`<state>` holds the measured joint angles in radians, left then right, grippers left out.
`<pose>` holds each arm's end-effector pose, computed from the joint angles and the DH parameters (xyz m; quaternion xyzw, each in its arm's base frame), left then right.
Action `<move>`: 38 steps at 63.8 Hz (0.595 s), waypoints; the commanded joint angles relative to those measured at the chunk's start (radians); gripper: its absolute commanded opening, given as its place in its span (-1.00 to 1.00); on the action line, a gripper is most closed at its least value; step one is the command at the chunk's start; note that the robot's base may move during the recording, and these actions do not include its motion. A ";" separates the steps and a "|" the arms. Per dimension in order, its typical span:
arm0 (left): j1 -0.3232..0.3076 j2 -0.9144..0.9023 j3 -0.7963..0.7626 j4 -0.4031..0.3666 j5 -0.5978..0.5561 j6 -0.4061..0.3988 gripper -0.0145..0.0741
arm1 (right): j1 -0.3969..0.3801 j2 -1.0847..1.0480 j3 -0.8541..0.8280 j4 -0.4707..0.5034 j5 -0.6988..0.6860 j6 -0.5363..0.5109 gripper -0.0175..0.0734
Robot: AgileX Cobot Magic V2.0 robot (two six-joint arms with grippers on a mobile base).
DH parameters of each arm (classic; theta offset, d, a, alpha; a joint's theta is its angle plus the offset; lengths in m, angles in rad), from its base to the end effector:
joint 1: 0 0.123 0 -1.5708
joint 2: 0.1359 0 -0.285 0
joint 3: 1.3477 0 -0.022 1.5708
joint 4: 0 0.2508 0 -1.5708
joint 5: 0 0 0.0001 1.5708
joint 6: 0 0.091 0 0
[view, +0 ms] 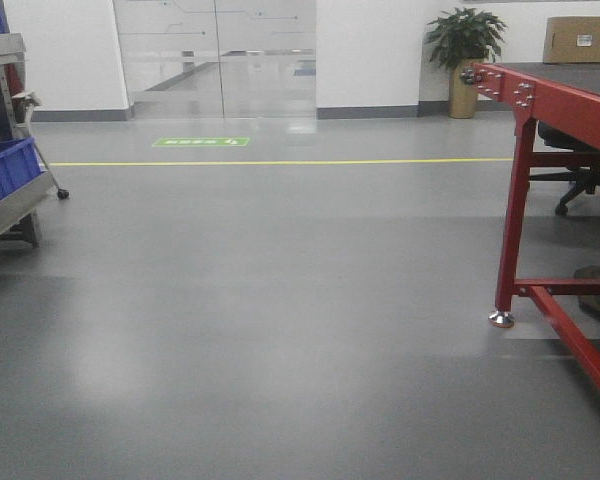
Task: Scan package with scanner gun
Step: 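Drive the base forward across the floor toward the red-framed table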
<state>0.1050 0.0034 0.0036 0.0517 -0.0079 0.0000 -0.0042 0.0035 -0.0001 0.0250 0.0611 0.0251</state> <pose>0.0563 0.0059 0.2125 -0.0178 0.6751 0.0576 0.7353 0.0568 -0.0001 0.2075 0.0184 0.6988 0.0169 0.7149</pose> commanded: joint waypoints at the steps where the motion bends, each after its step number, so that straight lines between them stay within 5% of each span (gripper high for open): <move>1: -0.001 -0.003 -0.004 -0.003 -0.018 0.000 -0.92 | -0.004 -0.004 0.000 0.000 -0.018 -0.004 -0.97; 38: -0.001 -0.003 -0.004 -0.003 -0.018 0.000 -0.92 | -0.004 -0.004 0.000 0.000 -0.018 -0.004 -0.97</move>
<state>0.1050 0.0034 0.0036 0.0517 -0.0079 0.0000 -0.0042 0.0035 -0.0001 0.0250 0.0611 0.0251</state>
